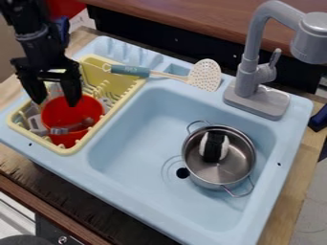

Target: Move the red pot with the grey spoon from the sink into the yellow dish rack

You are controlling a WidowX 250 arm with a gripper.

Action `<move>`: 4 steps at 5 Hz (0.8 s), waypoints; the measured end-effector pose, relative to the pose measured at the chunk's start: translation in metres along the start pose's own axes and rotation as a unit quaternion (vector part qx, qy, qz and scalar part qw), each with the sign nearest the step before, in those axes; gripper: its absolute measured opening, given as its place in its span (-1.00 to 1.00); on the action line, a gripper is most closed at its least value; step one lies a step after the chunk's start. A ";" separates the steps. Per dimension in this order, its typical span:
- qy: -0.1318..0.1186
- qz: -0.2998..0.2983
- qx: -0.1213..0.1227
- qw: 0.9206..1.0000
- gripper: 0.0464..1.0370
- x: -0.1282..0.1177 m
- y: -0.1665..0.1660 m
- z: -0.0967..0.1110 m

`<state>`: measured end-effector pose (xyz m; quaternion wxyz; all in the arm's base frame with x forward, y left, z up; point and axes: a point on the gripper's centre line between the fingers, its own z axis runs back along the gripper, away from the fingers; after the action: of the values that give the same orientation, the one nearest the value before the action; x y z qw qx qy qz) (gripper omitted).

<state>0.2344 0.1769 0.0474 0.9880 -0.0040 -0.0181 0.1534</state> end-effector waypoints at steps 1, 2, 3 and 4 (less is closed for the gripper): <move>-0.024 -0.033 0.010 0.999 0.92 0.003 -0.013 0.012; -0.055 -0.088 0.033 0.994 0.92 0.002 -0.027 0.016; -0.084 -0.121 0.054 0.988 0.92 0.000 -0.035 0.013; -0.106 -0.127 0.061 0.984 0.92 0.007 -0.034 0.015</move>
<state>0.2511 0.1464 0.0634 0.9903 0.0750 -0.1136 0.0268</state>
